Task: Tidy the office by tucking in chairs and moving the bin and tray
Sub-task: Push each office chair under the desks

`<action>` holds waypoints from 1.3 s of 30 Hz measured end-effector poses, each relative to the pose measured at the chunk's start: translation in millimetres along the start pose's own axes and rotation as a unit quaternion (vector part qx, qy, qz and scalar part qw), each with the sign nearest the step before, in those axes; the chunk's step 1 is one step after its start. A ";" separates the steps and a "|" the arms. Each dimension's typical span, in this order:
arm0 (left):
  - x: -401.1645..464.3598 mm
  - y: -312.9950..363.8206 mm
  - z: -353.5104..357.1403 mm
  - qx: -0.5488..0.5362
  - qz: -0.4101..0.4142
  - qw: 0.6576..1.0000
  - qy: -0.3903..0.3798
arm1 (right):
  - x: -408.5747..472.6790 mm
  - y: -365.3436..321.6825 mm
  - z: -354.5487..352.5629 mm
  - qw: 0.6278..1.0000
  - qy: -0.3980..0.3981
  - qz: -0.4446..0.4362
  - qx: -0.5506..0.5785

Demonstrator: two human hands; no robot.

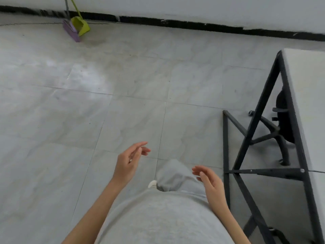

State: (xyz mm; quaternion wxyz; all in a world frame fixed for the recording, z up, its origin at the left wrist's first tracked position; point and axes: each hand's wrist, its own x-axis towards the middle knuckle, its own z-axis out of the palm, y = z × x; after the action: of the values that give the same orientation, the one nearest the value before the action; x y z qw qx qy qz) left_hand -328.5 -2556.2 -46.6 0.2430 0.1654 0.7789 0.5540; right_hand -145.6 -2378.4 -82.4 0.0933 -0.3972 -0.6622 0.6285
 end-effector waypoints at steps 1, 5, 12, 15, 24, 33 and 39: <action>33.1 10.2 3.2 0.006 0.011 1.000 -0.024 | 15.7 -5.4 -2.7 0.999 0.030 0.003 0.009; 156.4 37.5 28.5 0.034 0.045 0.993 -0.100 | 98.1 -19.1 -9.1 0.992 0.118 0.022 0.050; 329.8 68.9 79.6 -0.007 0.009 0.996 -0.087 | 318.9 -99.0 -41.1 0.989 0.115 0.012 0.088; 389.0 79.8 84.8 0.000 -0.022 0.997 -0.071 | 408.2 -160.0 -55.9 0.991 0.102 -0.018 0.083; 605.7 109.8 122.2 0.019 -0.030 0.997 -0.075 | 640.3 -260.5 -98.4 0.986 0.125 -0.062 0.096; 895.8 243.5 231.7 0.086 0.054 0.948 -0.303 | 782.2 -293.6 -136.0 0.952 0.262 0.049 0.151; 1020.2 324.2 351.1 0.124 0.126 0.882 -0.436 | 836.9 -300.8 -171.0 0.898 0.371 0.105 0.211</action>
State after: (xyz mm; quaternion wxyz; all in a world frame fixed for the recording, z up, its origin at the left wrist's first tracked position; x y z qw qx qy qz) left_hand -978.9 -1636.4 -34.0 0.4637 0.5156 0.6294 0.3507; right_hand -720.3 -1678.6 -91.2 0.3475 -0.6394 -0.3857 0.5671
